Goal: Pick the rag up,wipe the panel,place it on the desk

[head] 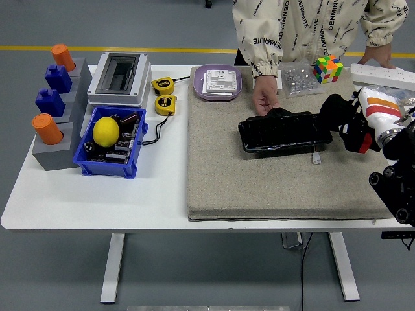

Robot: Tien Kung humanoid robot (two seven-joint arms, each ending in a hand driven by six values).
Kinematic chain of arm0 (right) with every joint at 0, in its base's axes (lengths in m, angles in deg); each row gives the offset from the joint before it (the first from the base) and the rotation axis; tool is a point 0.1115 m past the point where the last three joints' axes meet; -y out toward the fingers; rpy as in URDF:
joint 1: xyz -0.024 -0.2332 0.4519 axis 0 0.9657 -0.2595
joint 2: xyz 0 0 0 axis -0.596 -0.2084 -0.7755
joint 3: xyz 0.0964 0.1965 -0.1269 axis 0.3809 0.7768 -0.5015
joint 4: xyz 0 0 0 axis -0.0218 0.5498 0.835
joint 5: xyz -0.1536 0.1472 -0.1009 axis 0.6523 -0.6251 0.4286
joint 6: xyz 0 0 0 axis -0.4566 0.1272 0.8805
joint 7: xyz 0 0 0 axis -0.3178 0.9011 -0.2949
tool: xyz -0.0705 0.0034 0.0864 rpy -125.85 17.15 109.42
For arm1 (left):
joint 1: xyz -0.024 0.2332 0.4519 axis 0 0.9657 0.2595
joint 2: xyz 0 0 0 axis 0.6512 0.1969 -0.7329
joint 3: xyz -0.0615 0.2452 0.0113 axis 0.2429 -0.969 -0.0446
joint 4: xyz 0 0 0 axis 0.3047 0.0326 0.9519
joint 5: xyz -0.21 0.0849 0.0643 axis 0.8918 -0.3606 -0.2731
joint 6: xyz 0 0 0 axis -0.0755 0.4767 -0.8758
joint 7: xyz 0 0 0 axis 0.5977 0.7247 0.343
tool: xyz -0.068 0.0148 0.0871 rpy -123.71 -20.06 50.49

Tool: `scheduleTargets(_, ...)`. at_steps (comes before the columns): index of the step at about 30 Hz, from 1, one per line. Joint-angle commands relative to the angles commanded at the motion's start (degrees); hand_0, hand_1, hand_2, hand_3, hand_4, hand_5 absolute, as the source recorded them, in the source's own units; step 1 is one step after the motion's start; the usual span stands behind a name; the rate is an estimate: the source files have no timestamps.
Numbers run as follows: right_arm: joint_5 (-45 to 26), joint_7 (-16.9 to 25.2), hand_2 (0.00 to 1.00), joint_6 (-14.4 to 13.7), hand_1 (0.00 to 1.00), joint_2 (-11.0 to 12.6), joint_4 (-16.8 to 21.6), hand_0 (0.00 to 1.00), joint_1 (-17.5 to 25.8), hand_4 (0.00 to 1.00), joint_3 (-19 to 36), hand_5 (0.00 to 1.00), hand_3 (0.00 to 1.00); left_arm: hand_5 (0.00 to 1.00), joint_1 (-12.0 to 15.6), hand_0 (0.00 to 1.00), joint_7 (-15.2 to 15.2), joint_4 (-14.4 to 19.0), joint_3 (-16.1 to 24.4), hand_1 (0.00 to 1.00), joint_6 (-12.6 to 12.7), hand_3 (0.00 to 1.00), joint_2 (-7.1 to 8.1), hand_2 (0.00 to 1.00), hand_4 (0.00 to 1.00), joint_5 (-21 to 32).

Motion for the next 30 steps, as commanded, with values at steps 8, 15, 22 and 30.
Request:
scheduleTargets(8,-0.08,-0.10,0.365,0.13,0.307,-1.50,0.07,0.236,-0.38,0.938,-1.20,0.062,0.357,0.510,-0.05,0.634,0.01,-0.03,-0.08,0.658,0.01,0.573,0.04,0.685,0.613,0.03)
scheduleTargets(15,-0.35,-0.21,0.365,0.33,0.306,-2.91,0.14,0.239,-0.88,0.937,-3.41,0.058,0.357,0.510,-0.10,0.633,0.01,0.00,-0.08,0.658,0.00,0.573,0.02,0.684,0.613,0.04)
scheduleTargets(22,-0.59,-0.37,0.365,0.49,0.305,-4.49,0.94,0.239,-1.57,0.937,-6.21,0.057,0.357,0.509,0.01,0.634,0.01,-0.02,-0.22,0.658,0.00,0.573,0.07,0.682,0.613,0.06)
scheduleTargets(30,-0.72,-0.63,0.365,0.60,0.306,-6.41,2.29,0.240,-2.47,0.936,-8.71,0.053,0.357,0.510,0.09,0.634,0.01,0.01,-0.56,0.658,0.00,0.573,0.19,0.684,0.613,0.13)
